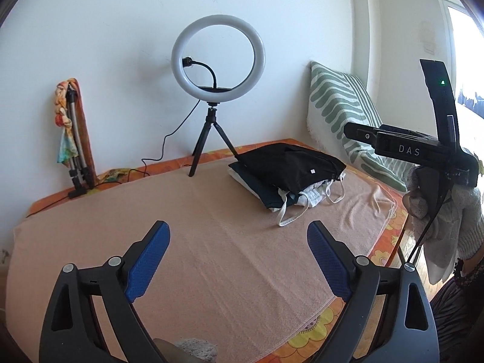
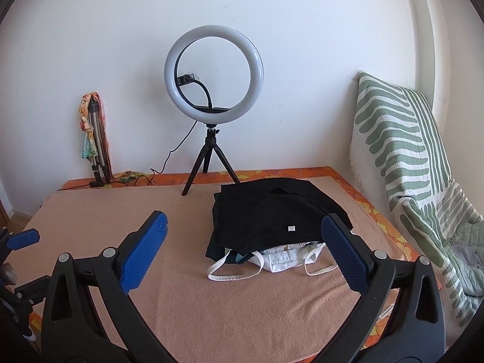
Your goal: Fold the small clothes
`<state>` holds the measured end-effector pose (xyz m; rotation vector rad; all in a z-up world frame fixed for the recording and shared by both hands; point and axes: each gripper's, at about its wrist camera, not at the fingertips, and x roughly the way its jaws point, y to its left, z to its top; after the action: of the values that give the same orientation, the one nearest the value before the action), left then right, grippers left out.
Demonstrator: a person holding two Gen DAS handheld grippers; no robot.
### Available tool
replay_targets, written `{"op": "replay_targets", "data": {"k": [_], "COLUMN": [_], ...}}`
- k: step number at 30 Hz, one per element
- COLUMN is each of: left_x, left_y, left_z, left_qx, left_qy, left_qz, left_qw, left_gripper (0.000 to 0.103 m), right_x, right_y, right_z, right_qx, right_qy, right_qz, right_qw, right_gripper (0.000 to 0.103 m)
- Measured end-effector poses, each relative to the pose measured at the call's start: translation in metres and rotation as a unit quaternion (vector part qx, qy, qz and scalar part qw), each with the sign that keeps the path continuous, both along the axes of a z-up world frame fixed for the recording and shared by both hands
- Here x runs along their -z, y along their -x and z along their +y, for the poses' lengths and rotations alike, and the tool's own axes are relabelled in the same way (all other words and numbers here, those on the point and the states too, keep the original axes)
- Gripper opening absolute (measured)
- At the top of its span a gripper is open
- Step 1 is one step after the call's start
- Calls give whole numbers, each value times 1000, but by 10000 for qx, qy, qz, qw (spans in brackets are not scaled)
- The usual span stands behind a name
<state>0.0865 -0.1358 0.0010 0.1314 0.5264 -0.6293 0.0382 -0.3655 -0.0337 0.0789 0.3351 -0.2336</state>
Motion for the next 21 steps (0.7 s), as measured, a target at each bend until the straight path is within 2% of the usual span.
{"op": "replay_targets", "data": {"k": [9, 15, 21], "left_x": [1, -4, -5], "left_y": [5, 7, 12], "left_z": [11, 19, 20], "left_qx": [-261, -356, -345], "left_qy": [-16, 137, 71], "left_qz": [-160, -139, -221], "left_qw": [9995, 9992, 9991], "left_gripper": [93, 102, 102], "right_x": [12, 13, 13], "right_y": [-6, -6, -6], "right_z": [3, 2, 3], "right_qx": [26, 23, 9], "right_qy": [25, -55, -51], "right_qz": [44, 24, 14], "right_qw": [10000, 10000, 10000], "right_gripper": [103, 103, 103]}}
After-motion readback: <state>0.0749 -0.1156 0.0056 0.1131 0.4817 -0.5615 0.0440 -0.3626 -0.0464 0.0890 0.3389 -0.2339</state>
